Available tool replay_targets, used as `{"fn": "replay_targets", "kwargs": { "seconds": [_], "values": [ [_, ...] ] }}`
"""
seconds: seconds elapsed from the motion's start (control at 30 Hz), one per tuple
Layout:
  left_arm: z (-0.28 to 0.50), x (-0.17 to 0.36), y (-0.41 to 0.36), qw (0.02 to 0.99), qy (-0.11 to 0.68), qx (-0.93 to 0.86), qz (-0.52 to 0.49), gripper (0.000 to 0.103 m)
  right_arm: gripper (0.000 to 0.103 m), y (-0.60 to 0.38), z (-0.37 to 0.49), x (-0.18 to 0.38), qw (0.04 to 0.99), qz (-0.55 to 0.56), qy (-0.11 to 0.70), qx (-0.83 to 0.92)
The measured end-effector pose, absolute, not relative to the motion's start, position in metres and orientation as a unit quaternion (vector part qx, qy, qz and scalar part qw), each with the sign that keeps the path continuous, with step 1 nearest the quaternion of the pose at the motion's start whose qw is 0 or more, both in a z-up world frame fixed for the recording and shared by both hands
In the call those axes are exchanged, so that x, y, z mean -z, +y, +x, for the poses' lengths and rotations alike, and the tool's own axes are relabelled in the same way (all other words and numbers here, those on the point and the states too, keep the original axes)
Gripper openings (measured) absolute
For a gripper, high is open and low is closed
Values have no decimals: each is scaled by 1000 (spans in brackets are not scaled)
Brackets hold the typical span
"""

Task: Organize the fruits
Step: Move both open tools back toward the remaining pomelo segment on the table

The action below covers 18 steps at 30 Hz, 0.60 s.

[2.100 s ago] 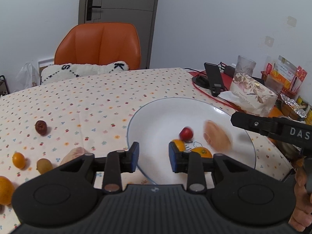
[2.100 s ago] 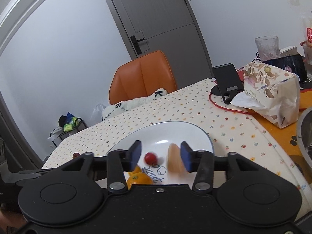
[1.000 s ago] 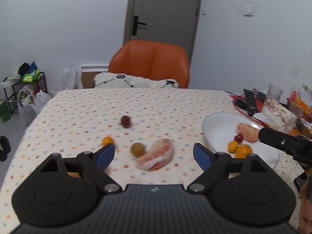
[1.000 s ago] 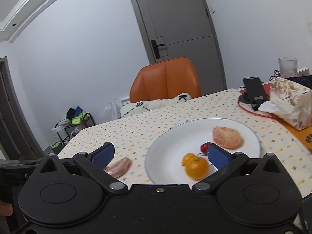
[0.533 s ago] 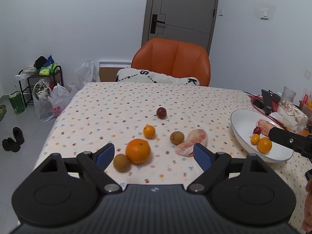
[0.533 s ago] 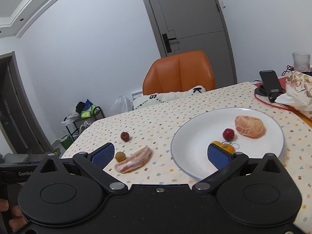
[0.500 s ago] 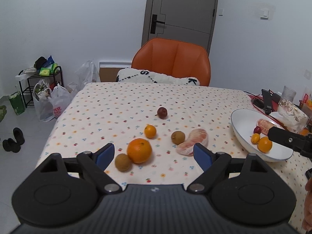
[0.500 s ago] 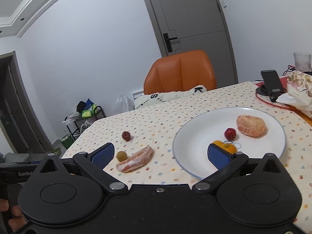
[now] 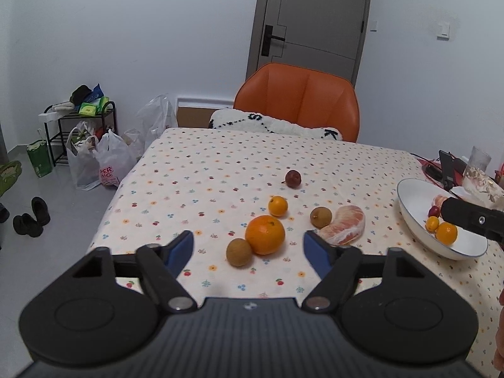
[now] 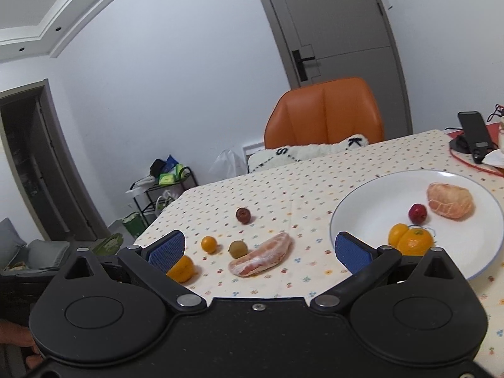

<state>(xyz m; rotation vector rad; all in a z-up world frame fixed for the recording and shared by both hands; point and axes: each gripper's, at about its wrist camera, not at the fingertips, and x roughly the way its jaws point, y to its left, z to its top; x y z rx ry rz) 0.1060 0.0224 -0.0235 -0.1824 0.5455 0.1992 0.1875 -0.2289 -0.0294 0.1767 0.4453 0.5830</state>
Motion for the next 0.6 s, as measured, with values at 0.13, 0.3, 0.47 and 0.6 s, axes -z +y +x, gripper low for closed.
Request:
{"fn": "replay_targets", "kwargs": {
  "seconds": [0.13,0.3,0.47,0.6],
  "values": [
    [109,29,27,952,274,-95,-101,51,103,-228,190,31,925,90,228,-289],
    [115,36,31,949,280,-91,-110,43,103,-225,194,34,925,87,237,-282],
    [122,44,35,947,285,-91,-116,42,102,-219,198,36,924,82,244,-282],
    [129,50,37,946,290,-88,-115,42,99,-213,204,40,923,78,255,-276]
  ]
}}
